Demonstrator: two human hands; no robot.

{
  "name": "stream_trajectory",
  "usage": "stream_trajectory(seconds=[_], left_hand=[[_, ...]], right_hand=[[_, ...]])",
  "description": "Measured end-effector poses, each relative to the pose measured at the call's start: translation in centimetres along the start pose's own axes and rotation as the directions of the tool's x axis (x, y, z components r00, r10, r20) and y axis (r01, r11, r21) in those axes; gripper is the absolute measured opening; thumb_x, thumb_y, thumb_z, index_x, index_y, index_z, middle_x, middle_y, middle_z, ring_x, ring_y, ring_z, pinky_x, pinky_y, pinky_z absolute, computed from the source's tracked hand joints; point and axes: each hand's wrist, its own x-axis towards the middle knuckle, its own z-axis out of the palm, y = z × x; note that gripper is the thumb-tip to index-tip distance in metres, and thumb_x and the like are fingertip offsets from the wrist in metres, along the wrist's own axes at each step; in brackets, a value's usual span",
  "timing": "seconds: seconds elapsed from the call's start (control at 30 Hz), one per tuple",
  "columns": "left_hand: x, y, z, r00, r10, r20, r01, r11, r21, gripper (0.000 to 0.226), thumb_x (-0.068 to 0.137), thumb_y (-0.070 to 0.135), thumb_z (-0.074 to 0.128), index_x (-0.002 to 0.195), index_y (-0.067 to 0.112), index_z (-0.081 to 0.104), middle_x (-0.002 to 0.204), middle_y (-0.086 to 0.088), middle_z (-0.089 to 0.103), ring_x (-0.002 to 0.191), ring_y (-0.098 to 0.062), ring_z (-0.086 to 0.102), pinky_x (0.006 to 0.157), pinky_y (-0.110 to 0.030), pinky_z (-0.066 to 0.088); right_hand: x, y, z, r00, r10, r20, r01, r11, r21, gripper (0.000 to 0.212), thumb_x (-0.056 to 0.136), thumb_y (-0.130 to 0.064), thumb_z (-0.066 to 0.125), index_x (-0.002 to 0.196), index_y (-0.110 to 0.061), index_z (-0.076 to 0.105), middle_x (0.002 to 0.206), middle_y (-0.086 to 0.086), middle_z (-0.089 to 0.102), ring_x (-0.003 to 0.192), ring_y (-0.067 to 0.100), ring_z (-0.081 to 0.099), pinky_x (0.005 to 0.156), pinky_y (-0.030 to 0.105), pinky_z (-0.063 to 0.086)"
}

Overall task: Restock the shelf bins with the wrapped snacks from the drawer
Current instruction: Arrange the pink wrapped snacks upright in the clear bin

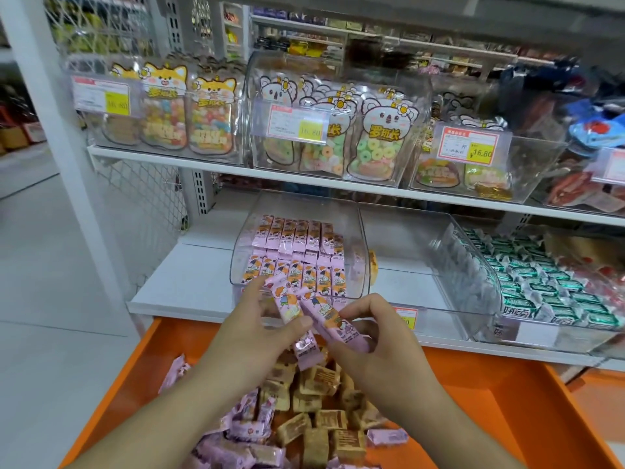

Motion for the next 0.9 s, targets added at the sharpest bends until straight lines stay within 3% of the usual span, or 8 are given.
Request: stream_trajectory(seconds=[0.07, 0.23, 0.37, 0.47, 0.57, 0.7, 0.8, 0.9], left_hand=[[0.4, -0.4, 0.2, 0.999, 0.04, -0.029, -0.041, 0.998, -0.051, 0.087, 0.082, 0.043, 0.085, 0.145, 0.055, 0.026, 0.121, 0.024, 0.06, 0.114, -0.005, 0.065, 0.107, -0.041, 0.047], [0.8, -0.3, 0.6, 0.995, 0.076, 0.057, -0.077, 0.997, 0.02, 0.076, 0.075, 0.042, 0.091, 0.136, 0.053, 0.046, 0.114, 0.015, 0.072, 0.088, 0.004, 0.071, 0.088, -0.035, 0.059], [0.9, -0.6, 1.0, 0.967, -0.037, 0.253, 0.038, 0.999, 0.0, 0.122, 0.049, 0.03, 0.104, 0.151, 0.042, 0.038, 0.106, -0.004, 0.075, 0.08, -0.015, 0.076, 0.08, -0.042, 0.063], [1.3, -0.6, 1.8, 0.963, -0.025, 0.27, 0.025, 1.0, 0.002, 0.137, 0.046, 0.024, 0.107, 0.156, 0.046, 0.028, 0.113, -0.006, 0.062, 0.07, -0.011, 0.069, 0.066, -0.03, 0.058], [1.2, -0.2, 2.5, 0.976, 0.015, 0.217, -0.015, 1.0, -0.002, 0.129, 0.056, 0.015, 0.103, 0.158, 0.035, 0.027, 0.107, -0.005, 0.054, 0.072, -0.014, 0.059, 0.065, -0.023, 0.057], [2.0, -0.1, 2.3, 0.983, 0.077, 0.169, -0.085, 0.995, 0.043, 0.118, 0.064, 0.016, 0.1, 0.153, 0.042, 0.027, 0.102, -0.006, 0.075, 0.087, -0.009, 0.075, 0.079, -0.026, 0.062], [3.4, -0.1, 2.4, 0.984, 0.118, 0.137, -0.134, 0.985, 0.112, 0.112, 0.064, 0.022, 0.1, 0.147, 0.043, 0.028, 0.1, 0.0, 0.075, 0.088, -0.009, 0.076, 0.083, -0.028, 0.061], [5.8, 1.3, 2.7, 0.974, 0.178, 0.142, -0.207, 0.952, 0.225, 0.101, 0.068, 0.028, 0.098, 0.144, 0.044, 0.033, 0.109, 0.012, 0.064, 0.089, -0.002, 0.072, 0.078, -0.014, 0.055]], right_hand=[[0.2, -0.2, 0.0, 1.0, -0.004, -0.023, 0.005, 1.0, 0.026, 0.031, 0.088, -0.021, 0.084, 0.1, -0.034, 0.06, 0.098, 0.002, 0.068, 0.055, 0.007, 0.051, 0.049, 0.024, 0.043], [0.7, 0.0, -0.2, 0.999, 0.026, -0.04, -0.025, 0.999, 0.042, 0.029, 0.089, -0.02, 0.083, 0.099, -0.034, 0.06, 0.099, 0.005, 0.067, 0.057, 0.009, 0.055, 0.048, 0.023, 0.044], [1.0, 0.5, -0.3, 0.997, 0.04, -0.062, -0.04, 0.999, -0.007, 0.029, 0.087, -0.026, 0.085, 0.096, -0.034, 0.059, 0.094, -0.001, 0.067, 0.078, 0.013, 0.063, 0.054, 0.021, 0.048], [1.3, 0.7, -0.5, 0.997, 0.053, -0.063, -0.055, 0.998, -0.031, 0.027, 0.087, -0.032, 0.084, 0.097, -0.035, 0.059, 0.095, -0.006, 0.068, 0.085, 0.01, 0.065, 0.057, 0.017, 0.047], [1.6, 0.8, -0.8, 0.995, 0.076, -0.07, -0.077, 0.997, -0.011, 0.026, 0.087, -0.029, 0.082, 0.096, -0.035, 0.059, 0.098, -0.005, 0.071, 0.086, 0.013, 0.067, 0.058, 0.022, 0.049], [2.1, 1.1, -1.9, 0.992, 0.082, -0.094, -0.082, 0.997, 0.002, 0.023, 0.089, -0.023, 0.079, 0.095, -0.033, 0.059, 0.095, 0.001, 0.07, 0.069, 0.013, 0.059, 0.05, 0.023, 0.045], [2.7, 1.2, -3.0, 0.988, 0.091, -0.122, -0.093, 0.996, -0.006, 0.021, 0.089, -0.02, 0.078, 0.095, -0.03, 0.06, 0.094, 0.003, 0.067, 0.06, 0.011, 0.055, 0.05, 0.035, 0.055], [3.4, 1.4, -4.4, 0.983, 0.071, -0.17, -0.071, 0.997, 0.003, 0.022, 0.091, -0.017, 0.076, 0.095, -0.03, 0.059, 0.096, 0.0, 0.067, 0.052, 0.006, 0.054, 0.044, 0.026, 0.046]])
